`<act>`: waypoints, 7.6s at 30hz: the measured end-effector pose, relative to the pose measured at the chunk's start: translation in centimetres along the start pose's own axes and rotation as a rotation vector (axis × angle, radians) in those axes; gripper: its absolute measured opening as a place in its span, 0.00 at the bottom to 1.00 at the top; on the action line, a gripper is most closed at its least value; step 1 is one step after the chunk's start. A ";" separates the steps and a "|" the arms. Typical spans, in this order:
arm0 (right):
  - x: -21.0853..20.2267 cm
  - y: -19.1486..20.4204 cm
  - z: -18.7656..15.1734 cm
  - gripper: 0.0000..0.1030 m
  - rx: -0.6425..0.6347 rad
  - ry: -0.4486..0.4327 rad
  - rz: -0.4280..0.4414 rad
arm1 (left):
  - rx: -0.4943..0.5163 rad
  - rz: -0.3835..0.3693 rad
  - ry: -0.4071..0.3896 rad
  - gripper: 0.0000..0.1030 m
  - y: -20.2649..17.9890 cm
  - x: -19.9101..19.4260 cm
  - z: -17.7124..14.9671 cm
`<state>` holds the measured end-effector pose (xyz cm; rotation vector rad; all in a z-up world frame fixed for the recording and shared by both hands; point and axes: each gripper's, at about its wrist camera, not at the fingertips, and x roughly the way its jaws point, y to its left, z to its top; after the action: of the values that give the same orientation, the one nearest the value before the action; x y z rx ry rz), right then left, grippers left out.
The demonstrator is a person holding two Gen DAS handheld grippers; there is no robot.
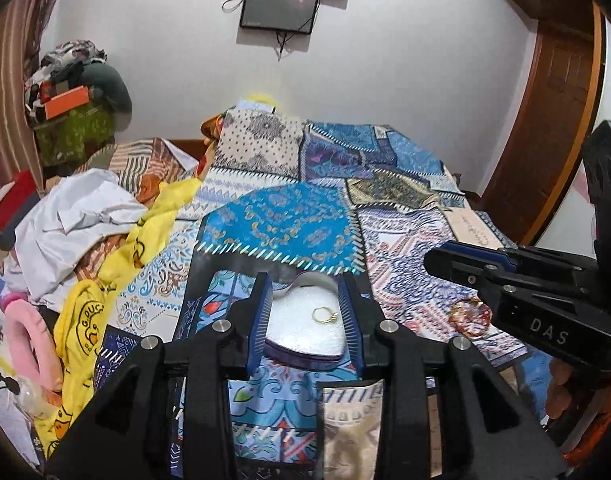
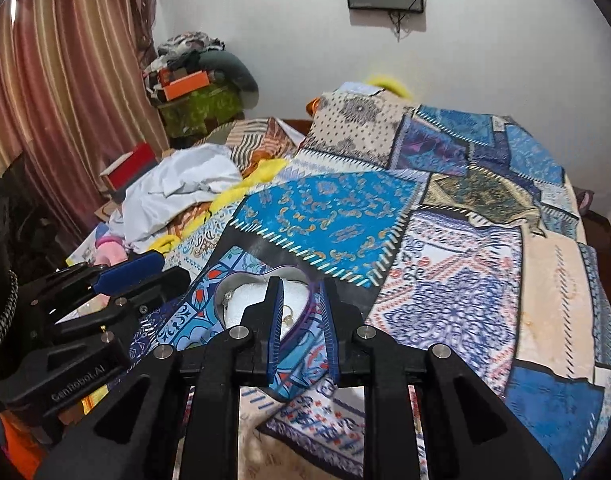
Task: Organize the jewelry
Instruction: 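Move the open left gripper back to the jewelry pile, then grasp a red beaded bracelet with the left gripper while the right gripper grasps rings, then carry the bracelet into the heart tin with the left gripper while the right gripper drops rings in, then move both open grippers back toward the remaining jewelry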
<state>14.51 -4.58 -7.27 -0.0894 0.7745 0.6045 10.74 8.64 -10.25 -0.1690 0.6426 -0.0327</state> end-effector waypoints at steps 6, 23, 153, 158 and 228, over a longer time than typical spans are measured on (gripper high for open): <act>-2.9 -1.6 -0.6 0.34 0.026 -0.054 -0.039 | 0.025 -0.009 -0.025 0.42 -2.4 -1.1 0.5; -8.6 -9.7 -3.5 0.47 0.167 -0.132 -0.170 | 0.073 -0.058 0.029 0.59 -9.0 0.9 0.6; -5.0 -1.3 -0.7 0.27 -0.054 -0.132 -0.009 | -0.013 0.027 -0.084 0.06 -2.3 -2.2 0.9; -3.3 0.1 -0.3 0.27 -0.082 -0.112 0.028 | -0.040 0.048 -0.065 0.06 -0.6 -1.5 0.3; -0.9 -1.7 -0.6 0.40 -0.033 -0.015 -0.020 | -0.018 0.009 0.003 0.41 -0.2 0.6 0.8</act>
<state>14.58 -6.62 -7.30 -0.1229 0.7487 0.5981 11.67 8.56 -9.94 -0.1840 0.6470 -0.0187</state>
